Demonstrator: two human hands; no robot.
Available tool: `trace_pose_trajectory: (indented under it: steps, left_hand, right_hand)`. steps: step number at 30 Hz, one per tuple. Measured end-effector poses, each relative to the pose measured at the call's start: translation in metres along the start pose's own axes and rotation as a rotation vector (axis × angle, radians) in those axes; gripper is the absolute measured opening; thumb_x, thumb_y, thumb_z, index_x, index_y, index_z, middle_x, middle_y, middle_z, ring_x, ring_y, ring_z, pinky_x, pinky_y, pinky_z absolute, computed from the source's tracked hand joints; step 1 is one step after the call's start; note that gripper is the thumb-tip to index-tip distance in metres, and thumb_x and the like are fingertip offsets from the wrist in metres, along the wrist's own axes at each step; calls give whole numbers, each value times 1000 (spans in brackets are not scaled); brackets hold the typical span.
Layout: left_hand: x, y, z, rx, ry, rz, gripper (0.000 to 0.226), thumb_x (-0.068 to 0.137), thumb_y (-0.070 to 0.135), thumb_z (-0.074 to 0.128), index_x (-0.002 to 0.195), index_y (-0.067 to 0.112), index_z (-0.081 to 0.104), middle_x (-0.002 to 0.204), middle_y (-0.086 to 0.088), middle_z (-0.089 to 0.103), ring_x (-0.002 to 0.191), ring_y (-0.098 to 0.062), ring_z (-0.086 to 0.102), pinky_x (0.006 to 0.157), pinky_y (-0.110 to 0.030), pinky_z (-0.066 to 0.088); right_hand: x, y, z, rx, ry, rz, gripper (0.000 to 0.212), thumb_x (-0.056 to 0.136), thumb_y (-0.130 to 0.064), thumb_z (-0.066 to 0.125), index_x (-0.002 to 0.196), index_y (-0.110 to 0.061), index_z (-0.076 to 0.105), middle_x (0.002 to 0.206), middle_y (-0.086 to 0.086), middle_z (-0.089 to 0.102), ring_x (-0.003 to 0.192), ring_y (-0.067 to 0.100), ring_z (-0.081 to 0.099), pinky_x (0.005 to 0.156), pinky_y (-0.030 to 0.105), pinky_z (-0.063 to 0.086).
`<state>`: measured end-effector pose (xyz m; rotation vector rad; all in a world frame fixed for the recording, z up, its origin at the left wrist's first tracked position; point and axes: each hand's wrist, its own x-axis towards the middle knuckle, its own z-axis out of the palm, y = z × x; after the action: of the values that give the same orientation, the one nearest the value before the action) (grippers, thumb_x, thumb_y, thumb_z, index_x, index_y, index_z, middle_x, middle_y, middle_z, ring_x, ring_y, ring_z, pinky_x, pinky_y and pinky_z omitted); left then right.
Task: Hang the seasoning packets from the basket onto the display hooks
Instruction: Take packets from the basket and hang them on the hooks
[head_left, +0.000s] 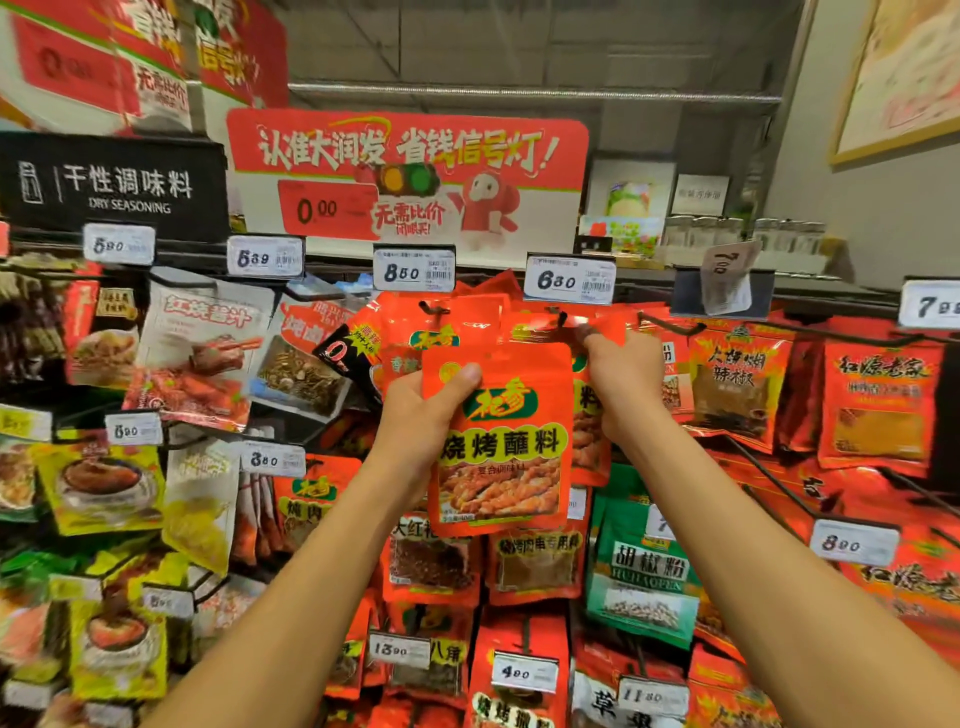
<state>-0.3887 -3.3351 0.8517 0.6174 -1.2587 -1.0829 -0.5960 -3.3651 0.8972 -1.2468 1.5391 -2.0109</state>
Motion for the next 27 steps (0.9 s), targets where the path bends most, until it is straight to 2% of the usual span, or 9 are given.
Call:
trace_pose_trajectory:
  steps: [3, 6, 11, 15, 18, 21, 24, 25, 27]
  left_hand:
    - [5, -4, -3, -3, 10, -3, 13, 94, 22, 70, 84, 16, 76, 91, -8, 79, 83, -23, 75, 79, -39, 61]
    - [12, -5, -2, -38, 4, -16, 10, 95, 20, 68, 90, 14, 75, 90, -6, 79, 80, -20, 76, 68, -31, 60]
    - [23, -7, 9, -52, -29, -43, 10, 95, 21, 68, 95, 12, 73, 89, -5, 79, 78, -19, 76, 65, -31, 59]
    - [27, -13, 23, -36, -60, -55, 13, 95, 28, 68, 91, 17, 74, 92, -4, 80, 82, -20, 76, 69, -33, 60]
    - [31, -17, 33, -32, -63, -64, 20, 97, 35, 66, 102, 16, 73, 100, -8, 79, 92, -27, 76, 81, -43, 62]
    - [39, -14, 47, -4, -53, -43, 17, 96, 31, 69, 102, 15, 71, 101, -11, 78, 92, -30, 74, 89, -54, 59]
    - [52, -9, 63, 39, -17, -16, 11, 94, 26, 71, 88, 18, 67, 92, -14, 76, 83, -27, 71, 86, -56, 57]
    - [56, -8, 67, 48, -2, -13, 12, 93, 24, 70, 84, 19, 66, 87, -12, 76, 79, -26, 70, 81, -54, 58]
    - [63, -6, 74, 51, 4, -10, 15, 92, 21, 68, 77, 22, 68, 72, 0, 74, 65, -18, 69, 67, -42, 57]
  right_hand:
    - [18, 12, 10, -53, 14, -2, 32, 85, -35, 72, 61, -19, 59, 68, -5, 65, 71, 26, 62, 66, 37, 47]
    - [48, 19, 25, -242, 23, -9, 32, 91, -44, 67, 85, -13, 68, 93, 10, 69, 93, 31, 64, 80, 40, 47]
    - [84, 20, 38, -414, 2, 70, 45, 92, -49, 67, 106, -6, 71, 115, 18, 71, 110, 37, 64, 82, 36, 45]
    - [92, 20, 36, -471, -46, 68, 44, 92, -54, 67, 75, -14, 57, 97, 15, 68, 91, 34, 64, 72, 41, 47]
    - [83, 21, 22, -452, -104, 50, 47, 93, -55, 64, 95, -8, 61, 107, 17, 68, 102, 35, 64, 89, 47, 53]
    - [58, 15, -2, -245, -10, -30, 37, 98, -45, 61, 115, -12, 63, 117, 7, 68, 101, 22, 61, 75, 26, 47]
    - [27, 11, -27, 313, -194, 63, 31, 104, -42, 51, 97, -15, 66, 70, -6, 68, 61, 8, 61, 48, 16, 44]
    - [18, 9, -35, 460, -313, 99, 37, 104, -45, 48, 96, -14, 68, 63, -5, 64, 55, 9, 60, 49, 19, 47]
    - [7, 9, -43, 477, -419, 83, 42, 97, -50, 56, 101, -10, 71, 76, 9, 69, 68, 23, 67, 67, 32, 57]
